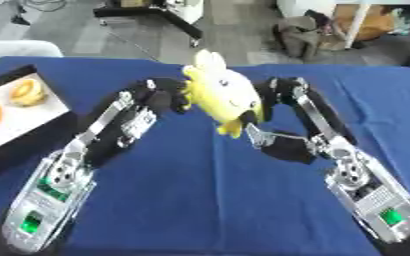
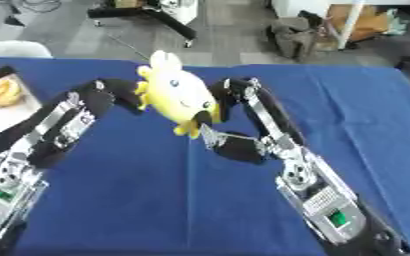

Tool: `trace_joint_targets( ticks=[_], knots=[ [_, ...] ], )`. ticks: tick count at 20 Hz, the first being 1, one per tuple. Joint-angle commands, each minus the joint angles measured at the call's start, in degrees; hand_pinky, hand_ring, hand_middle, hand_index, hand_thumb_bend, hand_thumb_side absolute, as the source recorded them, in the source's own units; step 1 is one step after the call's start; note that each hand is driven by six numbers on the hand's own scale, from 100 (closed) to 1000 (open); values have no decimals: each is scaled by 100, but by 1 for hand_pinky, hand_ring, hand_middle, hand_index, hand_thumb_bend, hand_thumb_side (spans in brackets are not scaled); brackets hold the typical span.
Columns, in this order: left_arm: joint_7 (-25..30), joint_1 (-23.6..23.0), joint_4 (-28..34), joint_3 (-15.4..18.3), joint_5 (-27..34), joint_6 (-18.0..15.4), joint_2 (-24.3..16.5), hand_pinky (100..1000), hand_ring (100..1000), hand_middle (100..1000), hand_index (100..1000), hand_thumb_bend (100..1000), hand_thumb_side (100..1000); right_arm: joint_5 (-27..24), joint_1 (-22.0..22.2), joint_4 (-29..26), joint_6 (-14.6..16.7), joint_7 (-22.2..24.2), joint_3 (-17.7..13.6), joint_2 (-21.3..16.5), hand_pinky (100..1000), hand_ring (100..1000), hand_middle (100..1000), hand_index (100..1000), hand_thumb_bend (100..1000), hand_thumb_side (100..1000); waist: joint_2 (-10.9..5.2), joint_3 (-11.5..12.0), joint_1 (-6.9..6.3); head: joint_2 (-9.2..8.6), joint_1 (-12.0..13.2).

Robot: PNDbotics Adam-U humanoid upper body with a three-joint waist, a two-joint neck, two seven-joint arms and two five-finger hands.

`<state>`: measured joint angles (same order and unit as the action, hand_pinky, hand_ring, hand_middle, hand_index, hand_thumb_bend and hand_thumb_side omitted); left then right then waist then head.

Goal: Pick up the objects with one hand, pass them to the other hand, and then place them into the box on the other side of the table.

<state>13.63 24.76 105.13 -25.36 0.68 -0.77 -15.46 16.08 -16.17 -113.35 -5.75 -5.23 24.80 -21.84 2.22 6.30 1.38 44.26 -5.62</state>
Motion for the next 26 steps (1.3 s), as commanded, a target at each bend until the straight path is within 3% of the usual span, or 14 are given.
trace_joint_targets(
  ticks=[1, 7, 12, 26],
  knots=[
    [160, 159, 196, -82, -1, -8, -103, 918, 658, 640, 827, 201, 792, -56, -86, -124, 6, 93, 31, -31, 589, 688, 284, 149, 100, 136, -61, 9, -4, -15, -89],
    [369, 308, 422, -173, 218, 5, -122, 917, 659, 648, 833, 249, 762, -108, -75, -124, -46, 180, 92, -33, 588, 690, 283, 149, 100, 147, -63, 31, 6, -15, -226],
    [294, 327, 446, -160, 276, 117, -111, 911, 646, 641, 831, 235, 775, -94, -81, -124, -45, 192, 100, -27, 588, 690, 283, 149, 100, 146, -62, 29, 7, -15, -238],
    [126, -231, 629, 173, 62, -17, -529, 910, 635, 627, 823, 230, 811, -95, -98, -124, -113, 99, 51, -24, 586, 689, 282, 149, 100, 157, -16, 4, -3, -15, -225]
  ],
)
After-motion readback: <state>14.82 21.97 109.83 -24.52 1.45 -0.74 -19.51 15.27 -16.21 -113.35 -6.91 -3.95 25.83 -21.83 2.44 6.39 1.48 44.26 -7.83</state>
